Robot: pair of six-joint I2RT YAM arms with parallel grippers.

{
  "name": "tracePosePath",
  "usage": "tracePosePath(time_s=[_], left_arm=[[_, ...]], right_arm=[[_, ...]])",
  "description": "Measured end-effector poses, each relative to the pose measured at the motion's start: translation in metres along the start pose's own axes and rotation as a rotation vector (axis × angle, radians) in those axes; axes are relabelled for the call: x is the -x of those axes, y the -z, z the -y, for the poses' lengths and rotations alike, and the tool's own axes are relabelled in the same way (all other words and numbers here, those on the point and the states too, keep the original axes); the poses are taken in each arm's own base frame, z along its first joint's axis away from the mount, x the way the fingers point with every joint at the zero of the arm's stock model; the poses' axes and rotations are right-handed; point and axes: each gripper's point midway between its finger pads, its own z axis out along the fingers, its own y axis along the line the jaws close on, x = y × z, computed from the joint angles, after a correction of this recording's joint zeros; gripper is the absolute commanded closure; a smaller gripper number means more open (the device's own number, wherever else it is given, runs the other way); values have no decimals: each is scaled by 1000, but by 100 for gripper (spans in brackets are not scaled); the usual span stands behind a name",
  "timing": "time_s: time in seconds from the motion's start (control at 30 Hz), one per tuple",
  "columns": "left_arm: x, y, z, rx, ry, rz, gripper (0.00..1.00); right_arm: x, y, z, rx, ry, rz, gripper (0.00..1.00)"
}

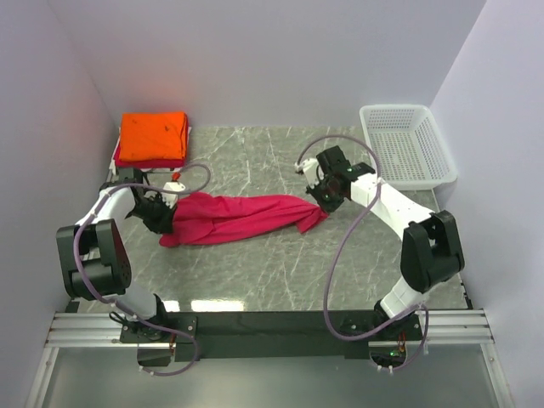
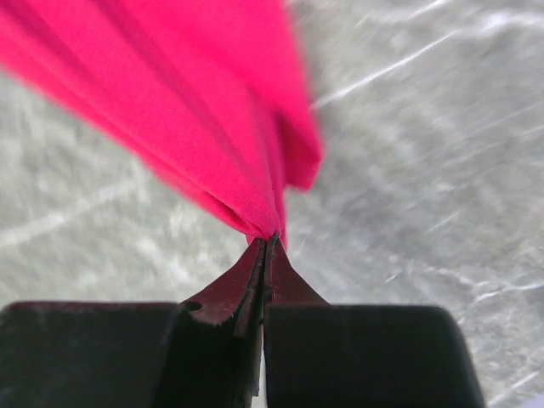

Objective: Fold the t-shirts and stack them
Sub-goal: Move the tshirt to the center of the board

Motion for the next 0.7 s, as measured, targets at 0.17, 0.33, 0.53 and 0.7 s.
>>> tracePosePath(time_s=[0.17, 0.33, 0.53, 0.7], left_arm=[[-18, 4, 20, -94, -84, -68, 52], [-22, 13, 35, -169, -76, -59, 36], [-3, 27, 52, -156, -151, 4, 37], [-5, 22, 70, -195, -151, 9, 38]], right_arm=[[-53, -3, -24, 72, 125, -137, 61], [-93, 0, -37, 147, 167, -264, 37], [-74, 13, -40, 207, 85, -183, 44], [-43, 6, -18, 187, -49, -109, 48]])
